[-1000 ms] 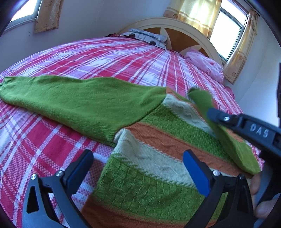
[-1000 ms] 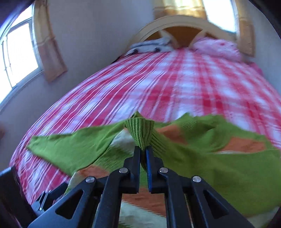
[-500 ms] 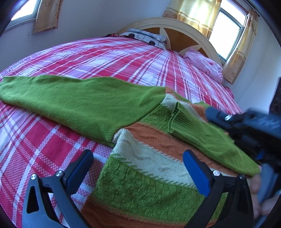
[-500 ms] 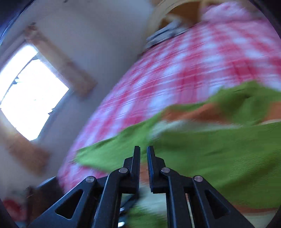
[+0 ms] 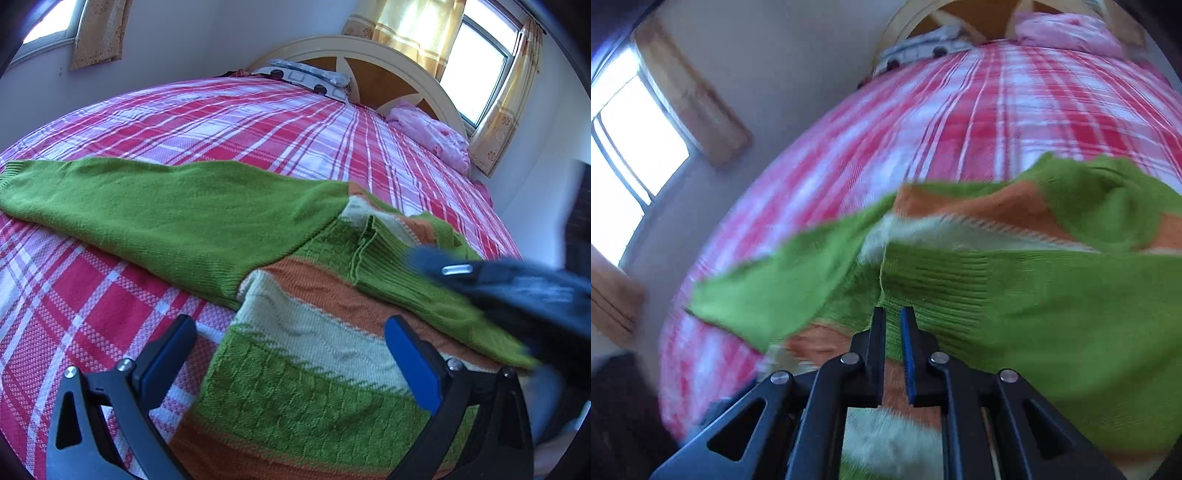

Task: Fold small clothes
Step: 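Carry the held sleeve across the sweater body with the right tool, then grasp the other green sleeve cuff with the left tool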

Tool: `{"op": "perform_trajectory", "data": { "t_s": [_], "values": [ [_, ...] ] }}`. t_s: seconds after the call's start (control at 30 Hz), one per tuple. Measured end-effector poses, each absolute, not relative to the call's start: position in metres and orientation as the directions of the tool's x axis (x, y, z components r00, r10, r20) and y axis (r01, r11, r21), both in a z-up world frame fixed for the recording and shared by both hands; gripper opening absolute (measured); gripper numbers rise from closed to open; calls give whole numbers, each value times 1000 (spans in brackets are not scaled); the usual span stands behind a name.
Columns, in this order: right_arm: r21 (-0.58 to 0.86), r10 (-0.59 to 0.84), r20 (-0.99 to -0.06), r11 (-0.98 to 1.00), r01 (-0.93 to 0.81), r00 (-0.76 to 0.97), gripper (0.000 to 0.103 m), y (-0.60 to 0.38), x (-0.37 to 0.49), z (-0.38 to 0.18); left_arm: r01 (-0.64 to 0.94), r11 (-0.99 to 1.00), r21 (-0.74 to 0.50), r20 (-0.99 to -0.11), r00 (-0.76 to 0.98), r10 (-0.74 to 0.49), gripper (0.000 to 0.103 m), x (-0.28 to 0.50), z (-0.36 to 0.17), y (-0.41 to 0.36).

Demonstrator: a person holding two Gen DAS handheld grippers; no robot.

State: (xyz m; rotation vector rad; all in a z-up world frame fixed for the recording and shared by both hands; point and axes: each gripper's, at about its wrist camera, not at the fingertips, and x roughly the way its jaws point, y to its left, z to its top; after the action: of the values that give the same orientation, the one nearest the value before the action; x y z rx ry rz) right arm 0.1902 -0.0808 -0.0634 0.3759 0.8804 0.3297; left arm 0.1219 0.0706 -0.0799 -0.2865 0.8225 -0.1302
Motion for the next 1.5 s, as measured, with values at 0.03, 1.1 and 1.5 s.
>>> {"op": "perform_trajectory", "data": {
  "t_s": [0.03,1.1,1.5],
  "values": [
    [450,417,-647,885,-122,639,10,-94,176,-49,4,954,-299,-703,675,-223,103,122,-80,71],
    [352,164,-659,930,107,734,98,-225,52,-73,-339,902,-266,-718,694,49,103,118,-35,254],
    [183,38,-737,972,145,675,98,-210,59,-78,-621,690,-371,-779,612,132,93,173,-81,391]
  ]
}}
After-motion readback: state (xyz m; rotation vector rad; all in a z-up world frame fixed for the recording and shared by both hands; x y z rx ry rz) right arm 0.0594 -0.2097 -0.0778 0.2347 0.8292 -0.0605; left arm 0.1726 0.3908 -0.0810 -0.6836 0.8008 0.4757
